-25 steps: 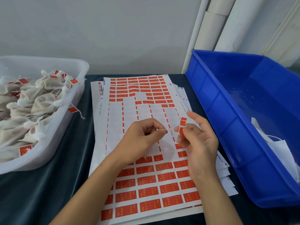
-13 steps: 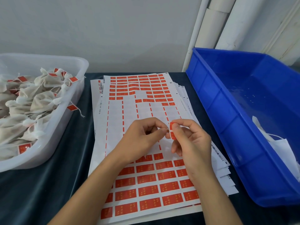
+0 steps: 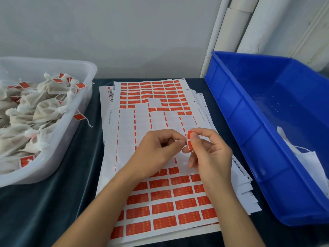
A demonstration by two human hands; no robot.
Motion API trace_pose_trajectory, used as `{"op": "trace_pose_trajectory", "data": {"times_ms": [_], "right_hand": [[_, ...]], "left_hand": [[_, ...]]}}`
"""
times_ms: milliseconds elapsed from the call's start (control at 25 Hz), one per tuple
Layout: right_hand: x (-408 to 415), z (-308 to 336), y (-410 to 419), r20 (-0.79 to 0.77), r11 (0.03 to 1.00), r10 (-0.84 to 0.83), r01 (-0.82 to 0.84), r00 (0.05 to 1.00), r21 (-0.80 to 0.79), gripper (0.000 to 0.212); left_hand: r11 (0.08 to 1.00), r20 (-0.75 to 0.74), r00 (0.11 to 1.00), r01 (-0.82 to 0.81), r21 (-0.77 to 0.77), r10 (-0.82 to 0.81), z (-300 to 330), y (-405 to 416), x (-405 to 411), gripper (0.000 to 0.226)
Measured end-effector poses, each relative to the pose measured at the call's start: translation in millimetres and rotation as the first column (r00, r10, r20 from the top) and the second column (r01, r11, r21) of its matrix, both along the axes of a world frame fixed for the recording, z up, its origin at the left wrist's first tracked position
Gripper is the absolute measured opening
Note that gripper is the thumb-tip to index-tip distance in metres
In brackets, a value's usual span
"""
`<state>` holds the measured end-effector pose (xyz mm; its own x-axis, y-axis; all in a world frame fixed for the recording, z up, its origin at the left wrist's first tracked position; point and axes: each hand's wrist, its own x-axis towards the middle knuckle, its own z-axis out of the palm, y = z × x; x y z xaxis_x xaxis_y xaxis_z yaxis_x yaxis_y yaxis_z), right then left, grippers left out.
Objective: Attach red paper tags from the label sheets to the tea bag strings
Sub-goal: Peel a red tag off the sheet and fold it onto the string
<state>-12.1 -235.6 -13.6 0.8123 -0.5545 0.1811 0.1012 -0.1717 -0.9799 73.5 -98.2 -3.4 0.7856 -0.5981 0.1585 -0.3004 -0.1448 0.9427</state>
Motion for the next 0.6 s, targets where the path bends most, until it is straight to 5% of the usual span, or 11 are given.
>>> {"op": "trace_pose_trajectory", "data": {"times_ms": [600], "right_hand": [[0.7, -1.0, 3.1, 0.009, 0.997, -0.029, 0.030, 1.000, -0.072, 0.006]], "left_hand": [[0.999, -0.073, 0.996, -0.045, -0.006, 0.044, 4.7, -3.6, -5.7, 0.022]]}}
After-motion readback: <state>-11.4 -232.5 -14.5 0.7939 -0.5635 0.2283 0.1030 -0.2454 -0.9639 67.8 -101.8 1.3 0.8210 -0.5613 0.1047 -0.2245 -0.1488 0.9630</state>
